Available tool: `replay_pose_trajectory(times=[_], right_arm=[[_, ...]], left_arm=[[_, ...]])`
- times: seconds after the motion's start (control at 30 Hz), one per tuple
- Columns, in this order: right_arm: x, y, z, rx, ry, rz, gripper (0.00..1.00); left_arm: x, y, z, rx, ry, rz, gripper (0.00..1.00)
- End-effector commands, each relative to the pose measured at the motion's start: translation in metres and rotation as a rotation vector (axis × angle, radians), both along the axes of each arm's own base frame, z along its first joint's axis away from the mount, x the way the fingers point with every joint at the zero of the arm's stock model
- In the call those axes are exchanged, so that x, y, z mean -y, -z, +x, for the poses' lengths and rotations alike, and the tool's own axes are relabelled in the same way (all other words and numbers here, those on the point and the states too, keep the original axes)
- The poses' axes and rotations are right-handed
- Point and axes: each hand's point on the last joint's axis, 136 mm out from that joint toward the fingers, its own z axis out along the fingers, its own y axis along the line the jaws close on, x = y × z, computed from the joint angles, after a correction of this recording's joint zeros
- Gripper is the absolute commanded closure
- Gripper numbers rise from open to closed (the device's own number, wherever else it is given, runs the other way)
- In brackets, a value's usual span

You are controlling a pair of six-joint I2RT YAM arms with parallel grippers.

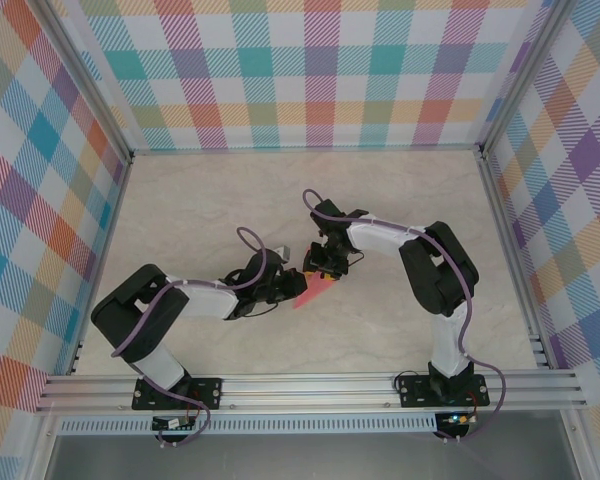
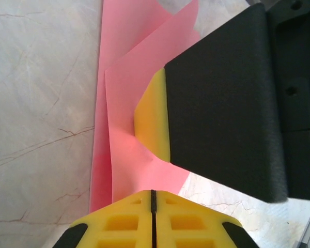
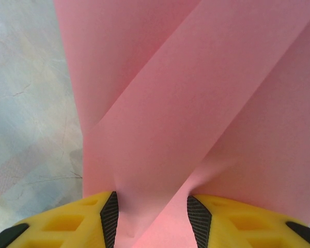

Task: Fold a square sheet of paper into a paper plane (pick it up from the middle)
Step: Fourth fold the wing at the center of the table.

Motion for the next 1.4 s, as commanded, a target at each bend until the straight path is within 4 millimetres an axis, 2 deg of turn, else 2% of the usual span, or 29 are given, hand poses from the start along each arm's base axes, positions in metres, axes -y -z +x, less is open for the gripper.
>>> replay_pose_trajectory(times=[0.0, 1.07, 1.2, 1.27, 1.37], right_arm=[[0.048, 0.058, -0.035, -0.142, 0.005, -0.242, 0.54], [0.054, 0.078, -0.043, -0.206, 0.001, -0.302, 0.57], [0.033, 0.061, -0.035, -0.159, -0.009, -0.185, 0.58], [0.021, 0.040, -0.024, -0.101, -0.019, -0.121, 0.57], [0.007, -0.002, -0.004, 0.018, -0.021, -0.016, 0.56]], left_arm=[[-0.004, 0.008, 0.004, -0.026, -0.014, 0.035, 0.93], [-0.015, 0.038, -0.004, -0.120, -0.034, 0.121, 0.96], [-0.019, 0.045, -0.008, -0.154, -0.045, 0.147, 0.96], [-0.022, 0.049, -0.010, -0.171, -0.053, 0.160, 0.96], [-0.027, 0.054, -0.012, -0.190, -0.065, 0.185, 0.97]])
